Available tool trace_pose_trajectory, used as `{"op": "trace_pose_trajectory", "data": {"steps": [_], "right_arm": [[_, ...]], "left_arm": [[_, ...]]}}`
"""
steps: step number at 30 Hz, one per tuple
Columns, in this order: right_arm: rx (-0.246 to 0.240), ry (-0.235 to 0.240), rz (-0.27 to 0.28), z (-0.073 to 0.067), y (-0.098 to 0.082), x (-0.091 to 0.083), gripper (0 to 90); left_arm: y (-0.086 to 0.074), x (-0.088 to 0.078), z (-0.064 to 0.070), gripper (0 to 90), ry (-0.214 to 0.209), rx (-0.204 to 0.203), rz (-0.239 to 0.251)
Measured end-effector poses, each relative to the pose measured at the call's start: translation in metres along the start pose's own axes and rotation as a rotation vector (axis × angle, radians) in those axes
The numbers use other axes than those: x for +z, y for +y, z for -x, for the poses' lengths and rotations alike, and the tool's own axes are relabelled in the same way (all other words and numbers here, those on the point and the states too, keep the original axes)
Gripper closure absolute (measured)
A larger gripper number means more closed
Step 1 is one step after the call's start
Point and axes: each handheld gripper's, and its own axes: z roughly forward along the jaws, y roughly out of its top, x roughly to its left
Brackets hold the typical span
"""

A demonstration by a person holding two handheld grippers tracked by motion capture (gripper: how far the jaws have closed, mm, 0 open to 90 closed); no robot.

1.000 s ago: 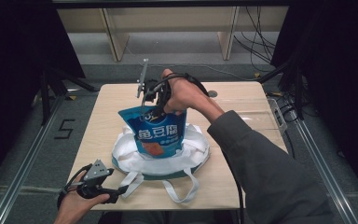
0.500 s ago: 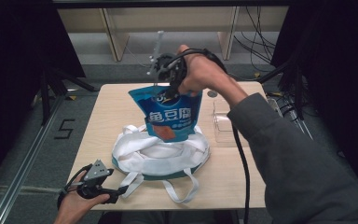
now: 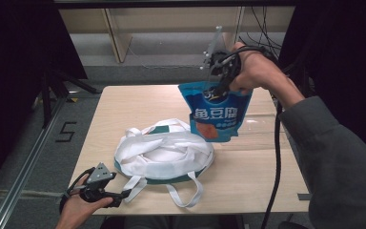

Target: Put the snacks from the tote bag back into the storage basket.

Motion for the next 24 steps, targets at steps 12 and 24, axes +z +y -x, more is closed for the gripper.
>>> {"op": "trace_pose_trajectory", "data": {"steps": [12,24], "right_arm": [[0.122,-0.022,0.017,0.025,-0.044,-0.017,90.0],[0.187,-0.040,0.020,0.048,-0.071,-0.019,90.0]], "left_arm": [[0.000,0.000,-0.005,18.0,0.001,-0.016,0.013],[0.001,0.002,-0.005,18.0,0.000,-0.015,0.008]]}}
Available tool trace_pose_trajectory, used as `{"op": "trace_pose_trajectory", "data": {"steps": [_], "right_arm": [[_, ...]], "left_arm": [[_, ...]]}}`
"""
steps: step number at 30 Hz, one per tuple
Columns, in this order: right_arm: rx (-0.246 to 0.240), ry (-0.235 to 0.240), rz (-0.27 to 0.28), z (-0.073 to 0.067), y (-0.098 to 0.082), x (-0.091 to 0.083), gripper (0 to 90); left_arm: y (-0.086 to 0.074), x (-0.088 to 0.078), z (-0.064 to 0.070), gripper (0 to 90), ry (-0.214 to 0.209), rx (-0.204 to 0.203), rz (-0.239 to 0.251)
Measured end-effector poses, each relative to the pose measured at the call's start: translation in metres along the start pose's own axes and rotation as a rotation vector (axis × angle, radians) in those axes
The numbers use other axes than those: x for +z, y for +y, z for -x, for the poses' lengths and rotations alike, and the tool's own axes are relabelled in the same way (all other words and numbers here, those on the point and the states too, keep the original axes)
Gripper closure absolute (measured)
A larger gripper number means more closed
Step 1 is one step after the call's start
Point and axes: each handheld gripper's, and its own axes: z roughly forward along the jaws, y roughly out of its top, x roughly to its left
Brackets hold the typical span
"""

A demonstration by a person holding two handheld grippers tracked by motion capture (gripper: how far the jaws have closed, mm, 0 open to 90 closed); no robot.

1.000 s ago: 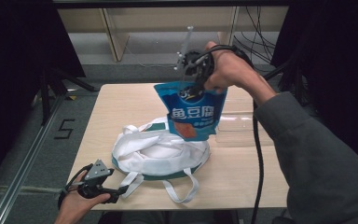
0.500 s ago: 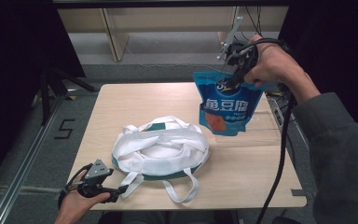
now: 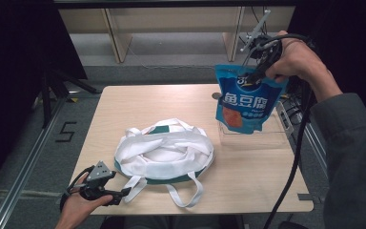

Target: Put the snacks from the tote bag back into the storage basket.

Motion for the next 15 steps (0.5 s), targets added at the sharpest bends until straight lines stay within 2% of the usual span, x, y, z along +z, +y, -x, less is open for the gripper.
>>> {"op": "trace_pose_trajectory", "data": {"steps": [2,3,4,5,7,8,10,11,12,15], "right_arm": [[0.018,-0.001,-0.010,0.004,-0.003,0.001,90.0],[0.046,-0.004,-0.018,0.007,-0.005,0.001,90.0],[0.033,-0.005,-0.017,0.010,-0.006,0.002,90.0],[0.033,-0.008,-0.020,0.011,-0.007,0.003,90.0],[0.041,-0.014,-0.021,0.016,-0.009,0.005,90.0],[0.049,-0.009,-0.023,0.017,-0.010,0.006,90.0],[0.040,-0.011,-0.020,0.021,-0.011,0.010,90.0],[0.053,-0.009,-0.025,0.022,-0.012,0.011,90.0],[0.067,-0.016,-0.025,0.023,-0.013,0.012,90.0],[0.078,-0.015,-0.022,0.028,-0.016,0.015,90.0]], "left_arm": [[0.000,0.000,0.000,18.0,-0.001,0.004,-0.002],[0.000,0.000,0.000,18.0,-0.002,0.002,-0.002],[0.000,0.000,0.000,18.1,-0.002,0.002,-0.002],[0.000,0.001,0.002,18.0,0.005,-0.019,0.011],[0.000,0.001,0.001,18.0,0.004,-0.020,0.014],[0.000,0.000,0.000,18.0,-0.003,0.004,-0.004],[0.000,0.000,0.000,18.0,-0.003,0.005,-0.002],[0.000,0.001,0.000,18.0,-0.002,-0.004,0.005],[0.000,0.000,0.000,18.0,-0.002,0.006,-0.004],[0.000,0.001,0.001,18.0,0.004,-0.021,0.014]]}}
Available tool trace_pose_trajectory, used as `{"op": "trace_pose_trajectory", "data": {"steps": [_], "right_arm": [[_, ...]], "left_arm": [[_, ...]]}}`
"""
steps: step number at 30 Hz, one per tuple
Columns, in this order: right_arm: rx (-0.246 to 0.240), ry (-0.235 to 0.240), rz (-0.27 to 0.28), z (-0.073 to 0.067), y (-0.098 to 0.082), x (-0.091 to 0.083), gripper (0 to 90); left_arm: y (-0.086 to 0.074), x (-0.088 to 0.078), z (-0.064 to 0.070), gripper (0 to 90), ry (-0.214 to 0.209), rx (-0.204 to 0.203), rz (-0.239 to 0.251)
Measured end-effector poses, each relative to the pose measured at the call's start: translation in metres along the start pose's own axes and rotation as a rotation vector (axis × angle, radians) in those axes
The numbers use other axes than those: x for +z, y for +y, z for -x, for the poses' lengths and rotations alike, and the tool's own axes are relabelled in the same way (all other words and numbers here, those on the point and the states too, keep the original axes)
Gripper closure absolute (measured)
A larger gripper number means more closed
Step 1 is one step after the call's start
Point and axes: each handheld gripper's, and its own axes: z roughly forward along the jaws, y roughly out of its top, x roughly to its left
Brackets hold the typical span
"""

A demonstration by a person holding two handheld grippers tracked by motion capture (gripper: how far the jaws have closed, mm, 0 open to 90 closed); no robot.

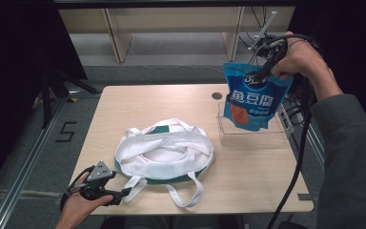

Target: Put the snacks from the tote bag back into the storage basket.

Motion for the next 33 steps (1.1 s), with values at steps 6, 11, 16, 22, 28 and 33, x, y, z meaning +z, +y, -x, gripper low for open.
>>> {"op": "trace_pose_trajectory", "data": {"steps": [6,11,16,22,28,33], "right_arm": [[0.009,0.005,-0.012,0.011,-0.001,0.012,90.0],[0.010,0.007,-0.026,0.018,0.000,0.024,90.0],[0.014,0.018,-0.015,0.021,0.000,0.033,90.0],[0.013,0.018,-0.023,0.022,-0.001,0.044,90.0],[0.020,0.033,-0.014,0.022,-0.007,0.056,90.0],[0.033,0.043,-0.028,0.021,-0.012,0.064,90.0]], "left_arm": [[0.000,0.000,0.001,18.0,0.000,0.004,-0.015],[-0.001,-0.001,0.002,18.0,-0.007,-0.011,0.001],[-0.001,0.000,0.002,18.0,-0.009,-0.001,-0.004],[0.000,-0.003,-0.001,17.8,-0.007,0.028,-0.008],[-0.001,-0.002,0.000,17.8,-0.014,0.041,-0.015],[-0.001,-0.002,-0.001,17.8,-0.009,0.025,-0.012]]}}
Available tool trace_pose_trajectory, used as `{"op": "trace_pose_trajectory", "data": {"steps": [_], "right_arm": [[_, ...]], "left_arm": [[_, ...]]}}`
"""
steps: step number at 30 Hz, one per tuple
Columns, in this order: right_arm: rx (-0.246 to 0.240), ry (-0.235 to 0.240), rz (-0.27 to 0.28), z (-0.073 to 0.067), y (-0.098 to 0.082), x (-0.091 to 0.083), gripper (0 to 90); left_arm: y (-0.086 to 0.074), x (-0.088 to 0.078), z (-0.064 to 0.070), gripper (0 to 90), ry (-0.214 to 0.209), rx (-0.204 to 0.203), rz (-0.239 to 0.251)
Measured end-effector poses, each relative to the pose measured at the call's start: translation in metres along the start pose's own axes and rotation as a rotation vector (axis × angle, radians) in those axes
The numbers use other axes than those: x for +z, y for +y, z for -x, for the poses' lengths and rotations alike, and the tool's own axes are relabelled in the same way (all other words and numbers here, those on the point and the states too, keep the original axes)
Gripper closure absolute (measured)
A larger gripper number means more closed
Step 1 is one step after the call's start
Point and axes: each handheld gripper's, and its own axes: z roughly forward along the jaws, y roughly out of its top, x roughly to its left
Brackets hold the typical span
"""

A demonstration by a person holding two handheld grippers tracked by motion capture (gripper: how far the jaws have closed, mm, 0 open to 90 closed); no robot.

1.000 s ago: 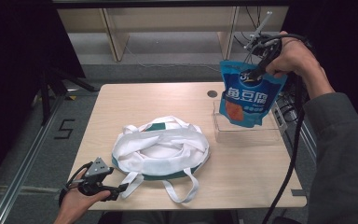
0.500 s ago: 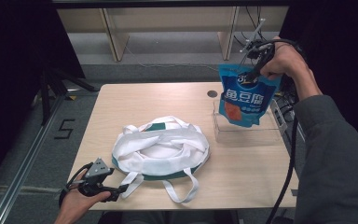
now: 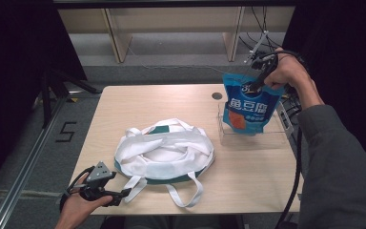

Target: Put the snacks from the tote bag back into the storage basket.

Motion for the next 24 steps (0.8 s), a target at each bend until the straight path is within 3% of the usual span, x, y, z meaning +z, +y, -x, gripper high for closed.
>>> {"op": "trace_pose_trajectory", "data": {"steps": [6,7,8,9,14,16,17,18,19,24], "right_arm": [[-0.016,0.006,0.008,0.003,-0.004,0.007,90.0],[0.002,0.008,0.003,0.003,-0.005,0.009,90.0],[0.002,0.008,0.003,0.003,-0.005,0.009,90.0],[0.004,0.017,0.001,0.002,-0.006,0.011,90.0],[-0.025,0.025,0.018,0.004,-0.009,0.017,90.0],[-0.009,0.033,0.015,0.003,-0.010,0.017,90.0],[-0.007,0.033,0.020,0.003,-0.011,0.019,90.0],[-0.017,0.038,0.028,0.003,-0.013,0.021,90.0],[-0.009,0.039,0.026,0.002,-0.014,0.022,90.0],[-0.011,0.040,0.029,0.002,-0.018,0.028,90.0]], "left_arm": [[0.000,-0.001,-0.001,17.8,0.000,0.006,-0.004],[-0.001,0.000,0.000,17.8,-0.002,-0.037,0.017],[-0.001,0.000,0.000,17.7,-0.002,-0.037,0.017],[0.000,-0.002,-0.001,17.8,0.003,-0.007,0.004],[0.000,0.000,0.000,17.8,-0.001,-0.030,0.008],[0.000,0.001,0.001,17.8,0.008,-0.040,0.017],[0.000,0.001,0.001,17.8,0.005,-0.039,0.018],[0.000,0.000,-0.001,17.8,-0.003,-0.005,-0.002],[0.000,0.000,-0.001,17.8,-0.002,0.004,-0.003],[0.000,0.000,-0.001,17.8,-0.001,0.004,-0.004]]}}
